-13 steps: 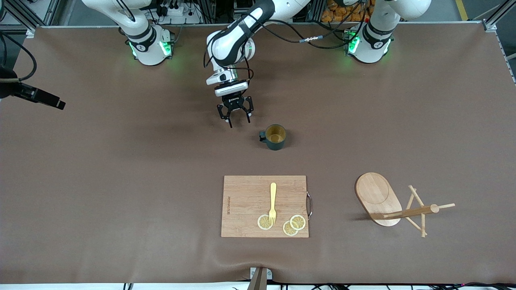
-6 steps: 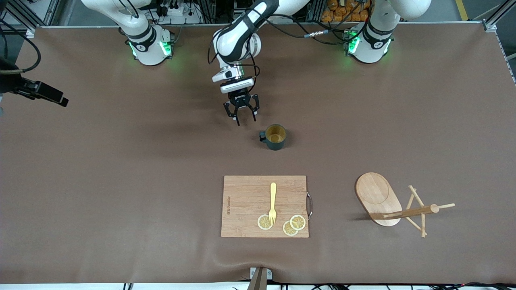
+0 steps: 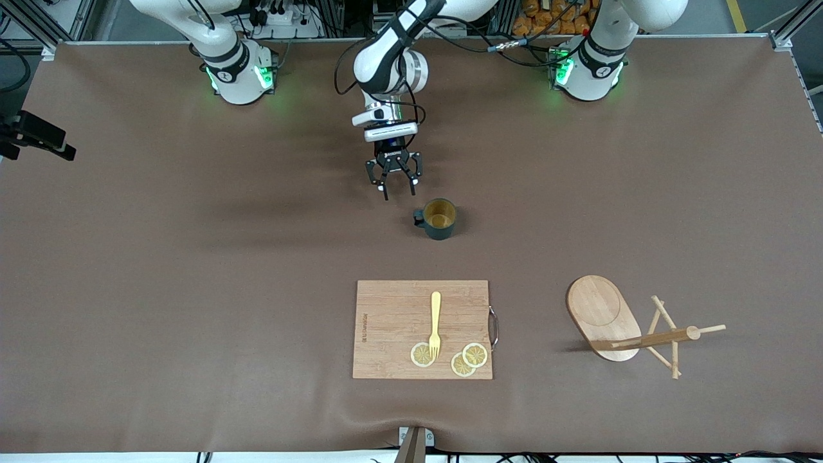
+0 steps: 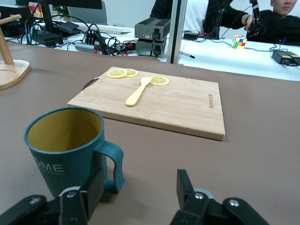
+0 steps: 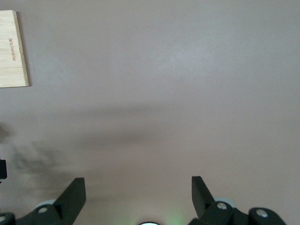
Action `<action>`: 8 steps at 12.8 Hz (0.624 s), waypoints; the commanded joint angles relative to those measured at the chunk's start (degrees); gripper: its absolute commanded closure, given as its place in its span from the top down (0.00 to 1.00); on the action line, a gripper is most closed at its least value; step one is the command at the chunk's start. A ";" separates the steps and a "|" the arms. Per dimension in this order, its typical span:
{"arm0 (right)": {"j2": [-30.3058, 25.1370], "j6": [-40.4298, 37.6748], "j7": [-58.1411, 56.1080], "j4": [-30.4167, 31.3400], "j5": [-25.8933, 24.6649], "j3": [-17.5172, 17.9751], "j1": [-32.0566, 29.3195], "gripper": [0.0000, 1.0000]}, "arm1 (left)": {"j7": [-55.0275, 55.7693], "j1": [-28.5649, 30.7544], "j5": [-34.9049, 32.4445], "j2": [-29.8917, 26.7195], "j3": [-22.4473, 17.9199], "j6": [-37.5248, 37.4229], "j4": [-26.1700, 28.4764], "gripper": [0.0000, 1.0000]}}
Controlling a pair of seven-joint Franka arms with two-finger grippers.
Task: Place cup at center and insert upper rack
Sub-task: 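Lower the left gripper and grasp the mug handle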
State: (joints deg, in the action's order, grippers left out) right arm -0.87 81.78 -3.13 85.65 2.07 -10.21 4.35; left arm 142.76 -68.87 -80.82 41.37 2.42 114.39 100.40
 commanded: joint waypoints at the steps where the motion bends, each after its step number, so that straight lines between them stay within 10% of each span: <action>1: -0.45 -1.88 -0.65 -3.81 -0.40 1.41 -0.48 1.00 | 4.43 0.22 -1.88 -0.59 0.04 0.22 1.55 0.70; 8: -0.10 -1.97 -0.74 -3.56 -2.86 9.24 -6.46 1.00 | 11.22 0.31 -9.25 1.34 -0.04 0.22 3.31 0.70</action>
State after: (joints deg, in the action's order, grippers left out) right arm -0.92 80.36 -3.19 82.24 0.16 -2.37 -1.06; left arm 152.90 -68.81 -87.58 42.59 2.41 114.43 103.57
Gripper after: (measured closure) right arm 0.000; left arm 0.295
